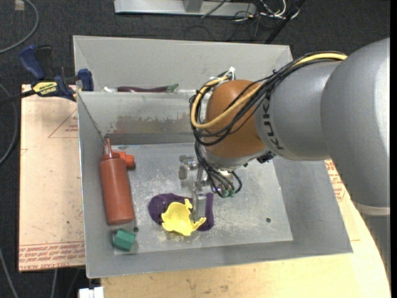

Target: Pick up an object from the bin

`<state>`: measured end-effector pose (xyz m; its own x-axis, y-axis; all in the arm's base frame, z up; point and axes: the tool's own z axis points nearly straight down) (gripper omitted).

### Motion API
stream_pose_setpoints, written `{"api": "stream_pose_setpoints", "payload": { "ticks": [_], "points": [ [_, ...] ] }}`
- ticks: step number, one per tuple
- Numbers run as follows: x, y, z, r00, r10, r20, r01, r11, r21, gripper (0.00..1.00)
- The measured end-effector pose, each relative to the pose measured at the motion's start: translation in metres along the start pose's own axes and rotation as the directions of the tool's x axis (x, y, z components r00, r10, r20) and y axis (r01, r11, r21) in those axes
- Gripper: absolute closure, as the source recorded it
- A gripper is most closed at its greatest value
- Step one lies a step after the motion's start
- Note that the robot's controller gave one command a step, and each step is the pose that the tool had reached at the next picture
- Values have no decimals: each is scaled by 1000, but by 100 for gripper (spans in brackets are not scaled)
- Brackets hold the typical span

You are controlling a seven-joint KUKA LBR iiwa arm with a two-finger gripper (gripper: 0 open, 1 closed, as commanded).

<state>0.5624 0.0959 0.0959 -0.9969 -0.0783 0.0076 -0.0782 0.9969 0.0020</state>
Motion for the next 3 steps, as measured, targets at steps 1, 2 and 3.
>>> {"api": "stream_pose_setpoints", "payload": {
  "ticks": [1,2,3],
  "points": [
    [16,27,-6,1000,-7,7,7,1000,0,0],
    [26,63,17,991,-131,3,131,991,0,0],
    [27,75,26,994,-108,6,108,994,-2,100]
  ]
}}
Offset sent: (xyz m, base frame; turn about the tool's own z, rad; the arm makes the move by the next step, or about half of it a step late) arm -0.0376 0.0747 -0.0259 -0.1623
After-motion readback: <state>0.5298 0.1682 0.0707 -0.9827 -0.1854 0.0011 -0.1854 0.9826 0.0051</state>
